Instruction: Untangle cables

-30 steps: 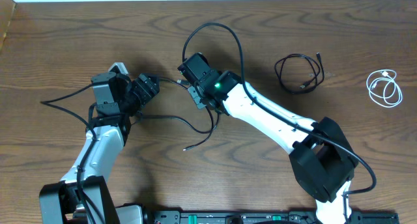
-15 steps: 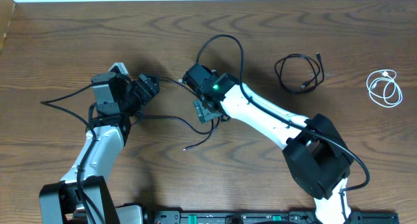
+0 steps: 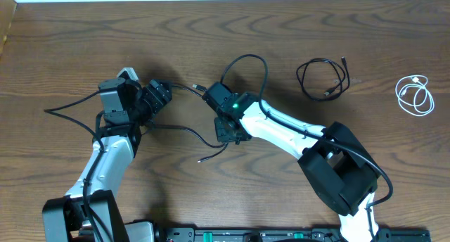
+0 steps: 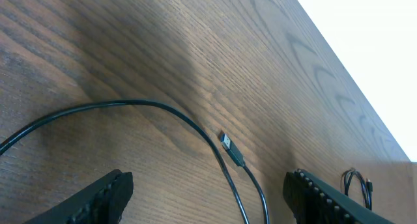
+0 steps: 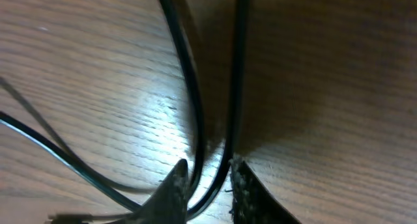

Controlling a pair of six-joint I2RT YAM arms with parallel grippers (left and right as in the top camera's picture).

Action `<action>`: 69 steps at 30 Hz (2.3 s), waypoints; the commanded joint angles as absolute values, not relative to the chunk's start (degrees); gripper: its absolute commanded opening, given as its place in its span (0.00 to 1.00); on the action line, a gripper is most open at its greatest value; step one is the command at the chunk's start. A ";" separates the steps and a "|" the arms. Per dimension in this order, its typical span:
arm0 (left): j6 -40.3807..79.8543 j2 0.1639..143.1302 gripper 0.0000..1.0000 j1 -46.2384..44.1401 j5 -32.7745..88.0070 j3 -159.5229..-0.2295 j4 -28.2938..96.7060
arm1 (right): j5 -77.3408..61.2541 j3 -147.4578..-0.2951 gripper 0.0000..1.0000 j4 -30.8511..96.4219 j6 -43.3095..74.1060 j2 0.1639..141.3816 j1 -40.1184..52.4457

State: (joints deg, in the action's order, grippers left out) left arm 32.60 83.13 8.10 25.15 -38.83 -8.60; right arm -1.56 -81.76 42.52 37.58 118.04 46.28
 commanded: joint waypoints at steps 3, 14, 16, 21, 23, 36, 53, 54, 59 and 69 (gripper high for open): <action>31.97 83.11 0.79 8.34 24.40 -39.88 -8.67 | -1.89 -80.95 0.11 42.13 41.78 118.45 44.97; 31.94 83.11 0.79 8.34 24.40 -39.88 -8.67 | -1.89 -80.93 0.30 40.12 41.76 118.45 45.17; 31.97 83.11 0.79 8.34 24.40 -39.88 -8.67 | -1.89 -80.93 0.30 39.86 41.76 118.45 45.23; 31.94 83.11 0.79 8.34 24.40 -39.88 -8.67 | -1.85 -80.93 0.32 39.81 41.76 118.45 45.65; 31.94 83.11 0.79 8.34 24.40 -39.88 -8.67 | -1.65 -80.93 0.32 39.66 41.76 118.45 45.65; 31.94 83.11 0.79 8.34 24.40 -39.88 -8.67 | -1.72 -80.82 0.36 38.85 41.76 120.36 45.80; 31.94 83.11 0.79 8.34 24.40 -39.88 -8.67 | -1.72 -80.82 0.19 38.04 41.74 120.36 45.80; 31.94 83.11 0.79 8.32 24.40 -39.88 -8.67 | -1.72 -80.82 0.21 38.04 41.74 120.36 45.80; 31.97 83.11 0.79 8.34 24.40 -39.88 -8.67 | -1.72 -80.82 0.20 38.02 41.74 120.36 45.80; 31.97 83.11 0.79 8.34 24.40 -39.88 -8.67 | -1.72 -80.82 0.01 37.60 41.25 120.36 45.80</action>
State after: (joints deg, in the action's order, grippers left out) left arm 32.58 83.13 8.10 25.15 -38.83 -8.60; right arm -1.93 -81.23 37.80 41.65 119.24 45.25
